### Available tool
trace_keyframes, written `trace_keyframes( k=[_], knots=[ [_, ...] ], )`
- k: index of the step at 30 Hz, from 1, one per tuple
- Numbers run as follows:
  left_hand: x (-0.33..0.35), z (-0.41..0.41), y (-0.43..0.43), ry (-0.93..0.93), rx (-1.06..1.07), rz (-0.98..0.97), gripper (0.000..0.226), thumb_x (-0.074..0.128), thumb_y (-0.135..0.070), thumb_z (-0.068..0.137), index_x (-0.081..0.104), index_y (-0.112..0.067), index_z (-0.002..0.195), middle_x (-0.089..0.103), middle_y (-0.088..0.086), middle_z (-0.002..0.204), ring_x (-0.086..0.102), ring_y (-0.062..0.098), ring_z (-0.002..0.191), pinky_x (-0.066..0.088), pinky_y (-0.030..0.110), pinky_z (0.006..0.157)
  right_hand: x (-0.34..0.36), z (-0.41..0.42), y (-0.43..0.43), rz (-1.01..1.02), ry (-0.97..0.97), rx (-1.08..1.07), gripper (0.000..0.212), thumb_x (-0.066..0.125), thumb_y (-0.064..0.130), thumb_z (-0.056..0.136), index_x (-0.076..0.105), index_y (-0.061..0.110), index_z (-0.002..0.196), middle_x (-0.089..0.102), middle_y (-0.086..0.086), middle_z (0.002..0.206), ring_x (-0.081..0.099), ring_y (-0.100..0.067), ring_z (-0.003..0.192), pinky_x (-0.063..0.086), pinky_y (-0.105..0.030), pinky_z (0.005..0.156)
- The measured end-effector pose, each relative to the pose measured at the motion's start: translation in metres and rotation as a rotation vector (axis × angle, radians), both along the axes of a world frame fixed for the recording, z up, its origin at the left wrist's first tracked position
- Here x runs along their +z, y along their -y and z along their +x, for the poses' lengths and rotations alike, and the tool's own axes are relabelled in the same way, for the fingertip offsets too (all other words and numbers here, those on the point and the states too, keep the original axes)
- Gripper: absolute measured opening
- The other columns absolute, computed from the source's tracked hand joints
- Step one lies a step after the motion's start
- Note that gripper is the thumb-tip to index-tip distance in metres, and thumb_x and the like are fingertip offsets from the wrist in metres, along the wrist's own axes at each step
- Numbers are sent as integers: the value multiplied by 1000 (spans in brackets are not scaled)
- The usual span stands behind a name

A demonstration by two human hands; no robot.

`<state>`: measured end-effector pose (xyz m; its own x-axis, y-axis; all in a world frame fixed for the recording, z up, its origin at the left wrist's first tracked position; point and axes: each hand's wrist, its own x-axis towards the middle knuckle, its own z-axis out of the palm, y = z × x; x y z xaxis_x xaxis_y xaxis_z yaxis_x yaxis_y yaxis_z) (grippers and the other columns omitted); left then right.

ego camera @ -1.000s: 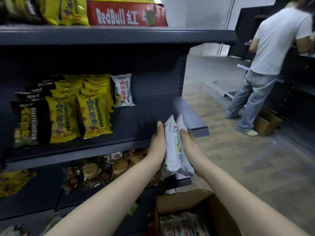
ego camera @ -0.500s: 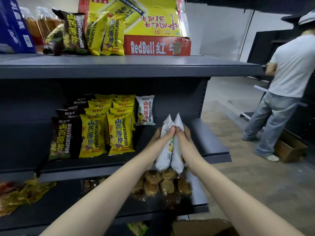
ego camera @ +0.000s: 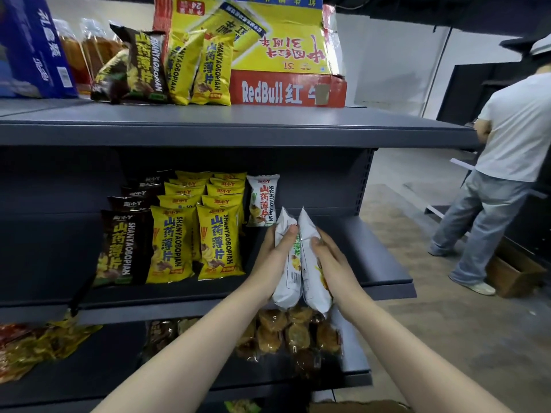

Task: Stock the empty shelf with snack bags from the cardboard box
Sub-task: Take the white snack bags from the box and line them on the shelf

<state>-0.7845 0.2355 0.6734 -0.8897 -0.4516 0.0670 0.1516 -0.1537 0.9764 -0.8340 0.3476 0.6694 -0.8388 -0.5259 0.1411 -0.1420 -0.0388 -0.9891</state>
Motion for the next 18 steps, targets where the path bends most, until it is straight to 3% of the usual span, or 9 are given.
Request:
trace_keyframes(
  k=[3, 7, 10, 12, 15, 18],
  knots=[
    [-1, -3, 2, -7, -2, -17, 42, 51, -39, 94, 42, -34, 135, 62, -7, 123, 62, 8, 106, 51, 24, 83, -3, 2, 6, -27, 2, 30, 31, 42, 27, 101, 43, 40, 129, 58, 20, 120, 57, 10, 103, 47, -9, 80],
    [-2, -4, 8, -24, 57, -83, 35, 51, -37, 94, 42, -42, 128, 59, -10, 125, 58, 9, 115, 45, 34, 102, -11, 7, 25, -42, -46, 14, 41, 41, 31, 100, 32, 38, 140, 53, 26, 119, 55, 10, 106, 45, -9, 81],
    [-1, -2, 21, -23, 72, -115, 42, 51, -34, 95, 41, -32, 136, 56, -7, 131, 54, 12, 121, 41, 38, 108, -14, 3, 40, -11, -54, 23, 50, 44, 32, 99, 28, 31, 146, 52, 23, 121, 53, 12, 104, 44, -7, 80],
    [3, -1, 31, -9, 70, -143, 46, 51, -32, 95, 39, -24, 139, 57, -3, 130, 55, 12, 119, 43, 35, 105, -11, -2, 48, 15, -43, 59, 53, 49, 35, 97, 29, 31, 146, 52, 18, 128, 53, 9, 110, 44, -8, 84],
    [15, 0, 50, 23, 107, -212, 42, 52, -32, 95, 43, -23, 136, 56, -13, 118, 55, 4, 109, 46, 9, 83, -6, -15, 58, -1, 37, 73, 53, 58, 37, 92, 37, 37, 141, 54, 15, 131, 56, 1, 114, 47, -22, 94],
    [29, 3, 73, 41, 188, -232, 50, 51, -41, 94, 36, -29, 140, 46, -17, 124, 43, 5, 117, 34, 22, 96, -2, -32, 67, -51, 95, 20, 56, 62, 35, 90, 38, 36, 141, 52, 16, 132, 55, -1, 113, 45, -24, 95]
  ],
)
